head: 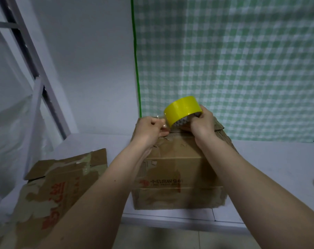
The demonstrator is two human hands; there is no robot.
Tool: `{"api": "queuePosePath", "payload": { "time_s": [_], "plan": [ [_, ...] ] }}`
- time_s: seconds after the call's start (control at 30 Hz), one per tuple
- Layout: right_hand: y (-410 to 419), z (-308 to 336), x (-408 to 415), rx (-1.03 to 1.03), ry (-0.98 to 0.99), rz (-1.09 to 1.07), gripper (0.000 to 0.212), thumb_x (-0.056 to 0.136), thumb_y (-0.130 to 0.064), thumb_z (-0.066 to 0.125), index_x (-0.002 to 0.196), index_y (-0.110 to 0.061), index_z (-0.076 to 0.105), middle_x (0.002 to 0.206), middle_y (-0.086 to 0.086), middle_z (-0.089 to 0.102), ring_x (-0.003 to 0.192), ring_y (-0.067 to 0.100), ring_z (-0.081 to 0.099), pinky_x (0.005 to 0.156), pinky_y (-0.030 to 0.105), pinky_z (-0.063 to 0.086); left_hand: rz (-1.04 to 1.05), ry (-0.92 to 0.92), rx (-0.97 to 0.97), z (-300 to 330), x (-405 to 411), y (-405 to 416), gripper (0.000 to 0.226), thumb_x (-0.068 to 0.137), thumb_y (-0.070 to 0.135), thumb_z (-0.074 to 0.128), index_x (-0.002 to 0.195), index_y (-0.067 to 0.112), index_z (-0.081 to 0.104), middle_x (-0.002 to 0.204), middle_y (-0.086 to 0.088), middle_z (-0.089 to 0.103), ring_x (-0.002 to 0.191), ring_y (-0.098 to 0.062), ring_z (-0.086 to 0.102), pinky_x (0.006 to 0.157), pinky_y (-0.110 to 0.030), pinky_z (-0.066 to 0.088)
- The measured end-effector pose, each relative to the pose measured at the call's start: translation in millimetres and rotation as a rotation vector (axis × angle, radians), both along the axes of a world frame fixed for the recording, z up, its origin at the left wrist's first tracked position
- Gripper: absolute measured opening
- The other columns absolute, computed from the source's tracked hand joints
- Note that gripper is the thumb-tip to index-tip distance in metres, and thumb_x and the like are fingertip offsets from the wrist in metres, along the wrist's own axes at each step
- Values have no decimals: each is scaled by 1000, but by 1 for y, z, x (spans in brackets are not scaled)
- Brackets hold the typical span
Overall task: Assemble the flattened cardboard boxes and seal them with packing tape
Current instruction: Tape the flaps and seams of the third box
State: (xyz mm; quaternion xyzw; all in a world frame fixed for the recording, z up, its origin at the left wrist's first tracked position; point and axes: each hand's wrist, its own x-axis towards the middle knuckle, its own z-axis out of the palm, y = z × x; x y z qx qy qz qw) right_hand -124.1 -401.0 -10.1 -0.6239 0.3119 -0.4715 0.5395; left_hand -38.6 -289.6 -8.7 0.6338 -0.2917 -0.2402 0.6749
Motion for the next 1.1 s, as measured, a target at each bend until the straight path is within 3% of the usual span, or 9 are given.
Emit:
{"api": "queuePosePath", "payload": {
  "time_s": [0.07, 0.13, 0.23, 0.37, 0.47, 0.6, 0.77, 0.93, 1.1],
  "plan": [
    [0, -1, 0, -50, 25, -56, 37, 86, 13, 39, 92, -17, 59, 87, 5, 62, 87, 22, 60, 69, 31, 51, 26, -24, 9, -1, 3, 2, 32, 96, 2, 53, 64, 6, 59, 70, -9, 62, 61, -16, 62, 72, -31, 56],
    [-4, 1, -3, -53, 30, -124, 44, 88, 12, 34, 112, -14, 61, 102, 5, 61, 99, 21, 58, 81, 33, 51, 82, -38, 20, -2, 14, 5, 38, 96, 0, 50, 60, 7, 58, 56, -2, 59, 54, -13, 55, 68, -33, 52],
    [-7, 4, -5, -156, 190, -194, 47, 92, 7, 33, 129, -12, 54, 117, 4, 56, 108, 17, 52, 85, 28, 44, 99, 4, 12, 1, 32, 16, 36, 98, 0, 47, 63, 6, 54, 59, -4, 51, 55, -14, 47, 60, -29, 46],
    [-3, -1, 3, -237, 361, -127, 25, 99, -9, 40, 115, -3, 57, 103, 11, 60, 97, 28, 56, 73, 33, 41, 53, 142, 11, 5, 44, 29, 31, 100, 0, 39, 70, 5, 46, 67, -8, 39, 56, -12, 39, 58, -26, 48],
    [2, 2, 5, -257, 389, -63, 19, 101, -20, 39, 107, -5, 50, 93, 5, 55, 87, 23, 52, 62, 31, 35, 76, 187, -12, 4, 48, 31, 32, 101, -1, 34, 71, 6, 43, 67, -7, 36, 53, -11, 35, 51, -22, 50],
    [14, 7, 12, -363, 373, -10, 12, 102, -20, 35, 108, -11, 41, 94, 5, 56, 74, 14, 50, 58, 31, 33, 116, 336, -74, 4, 53, 34, 25, 102, 3, 37, 78, 8, 45, 66, -4, 35, 51, -10, 29, 42, -19, 44],
    [20, 11, 26, -476, 467, -12, 25, 102, -24, 36, 122, -9, 40, 87, 6, 57, 81, 26, 55, 68, 36, 40, 252, 231, 61, -7, 75, 35, 24, 98, 12, 51, 75, 9, 49, 70, -3, 42, 56, -12, 38, 53, -21, 48],
    [21, 11, 37, -619, 550, -52, 23, 102, -21, 38, 119, -6, 42, 75, 7, 51, 71, 28, 51, 58, 34, 32, 251, 365, 81, -21, 83, 29, 22, 99, 13, 51, 78, 8, 47, 74, -4, 44, 60, -13, 47, 57, -26, 54],
    [20, 9, 39, -707, 574, -77, 11, 101, -16, 40, 108, -9, 44, 76, 4, 48, 67, 25, 47, 49, 31, 23, 213, 344, 164, -28, 86, 23, 13, 100, 12, 46, 90, 4, 46, 69, -5, 38, 51, -13, 34, 38, -19, 42]
  ]
}}
